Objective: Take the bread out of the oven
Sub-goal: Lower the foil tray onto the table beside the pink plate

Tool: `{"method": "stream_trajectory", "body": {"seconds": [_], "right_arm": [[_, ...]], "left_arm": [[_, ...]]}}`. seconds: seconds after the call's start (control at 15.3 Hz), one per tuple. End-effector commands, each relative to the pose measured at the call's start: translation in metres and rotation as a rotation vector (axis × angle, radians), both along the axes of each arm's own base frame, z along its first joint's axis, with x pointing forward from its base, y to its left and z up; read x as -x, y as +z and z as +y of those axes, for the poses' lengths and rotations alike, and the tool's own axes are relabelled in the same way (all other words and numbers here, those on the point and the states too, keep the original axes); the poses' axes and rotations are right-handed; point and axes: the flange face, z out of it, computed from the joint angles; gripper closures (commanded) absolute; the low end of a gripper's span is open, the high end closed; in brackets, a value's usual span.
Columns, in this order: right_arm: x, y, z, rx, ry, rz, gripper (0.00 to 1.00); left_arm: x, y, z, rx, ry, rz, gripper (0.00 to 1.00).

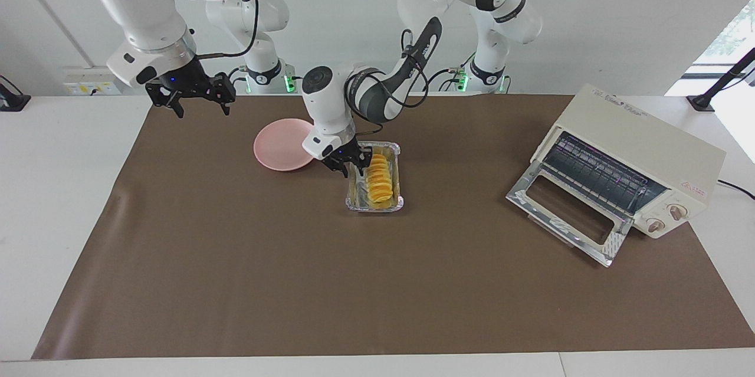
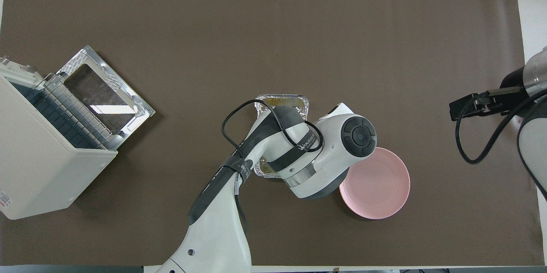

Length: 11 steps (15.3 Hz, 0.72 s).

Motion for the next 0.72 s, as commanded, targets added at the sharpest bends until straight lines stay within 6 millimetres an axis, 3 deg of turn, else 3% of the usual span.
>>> {"method": "stream_trajectory", "body": {"seconds": [0.0,0.2,0.26,0.46,0.65], "right_arm": [[0.006,0.0,-0.004,0.014,0.021,-0.004,0.0],[0.006,0.0,-0.004,0.014,0.021,-0.004,0.0],[0.006,0.0,-0.004,0.014,0.021,-0.004,0.0],[0.006,0.0,-0.004,0.014,0.021,-0.004,0.0],[0.005,0.0,-0.005,0.014,0.02,-0.004,0.0]], "left_arm": [[-0.051,0.033,0.038,0.068,0.132,0.041,0.0],[-0.085,0.075,0.068,0.092,0.148,0.014,0.0],[-0.093,0.114,0.089,0.129,0.098,-0.008,0.0],[-0.125,0.179,0.191,0.142,0.048,-0.003,0.0],[-0.147,0.213,0.278,0.13,0.014,0.033,0.0]]}}
